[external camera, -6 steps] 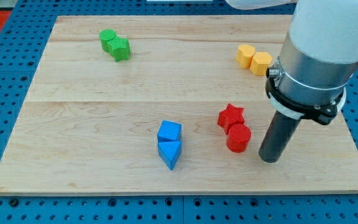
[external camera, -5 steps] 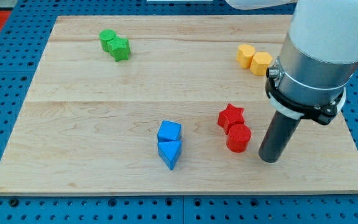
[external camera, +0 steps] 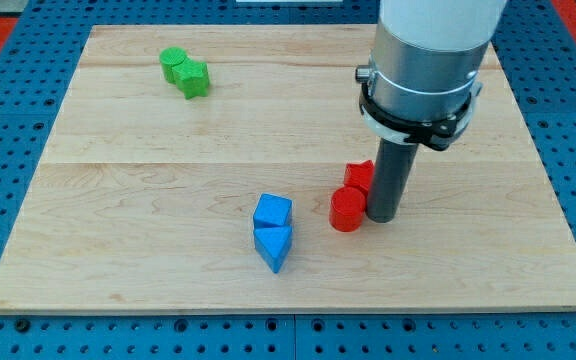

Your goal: Slide the red star towards the green star

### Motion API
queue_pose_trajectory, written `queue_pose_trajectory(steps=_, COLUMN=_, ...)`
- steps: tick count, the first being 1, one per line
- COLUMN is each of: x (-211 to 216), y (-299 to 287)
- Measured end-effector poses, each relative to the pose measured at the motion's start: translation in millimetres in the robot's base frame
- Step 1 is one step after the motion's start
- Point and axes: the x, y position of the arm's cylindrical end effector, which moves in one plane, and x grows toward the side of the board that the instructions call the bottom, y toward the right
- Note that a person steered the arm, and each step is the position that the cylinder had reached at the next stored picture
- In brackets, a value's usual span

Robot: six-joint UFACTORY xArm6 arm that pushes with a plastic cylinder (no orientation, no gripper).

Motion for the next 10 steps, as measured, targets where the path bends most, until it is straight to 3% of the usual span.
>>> queue_pose_trajectory(steps=2, x=-30.5, y=-8.7)
queue_pose_trajectory(steps=6, x=-149.2, y=-65.6)
queue_pose_trajectory(steps=8, x=-219.7, y=-132.8)
queue_pose_trajectory(steps=9, x=-233.2, y=-151.7)
queue_pose_trajectory(steps=10, x=-199.8, y=-95.0)
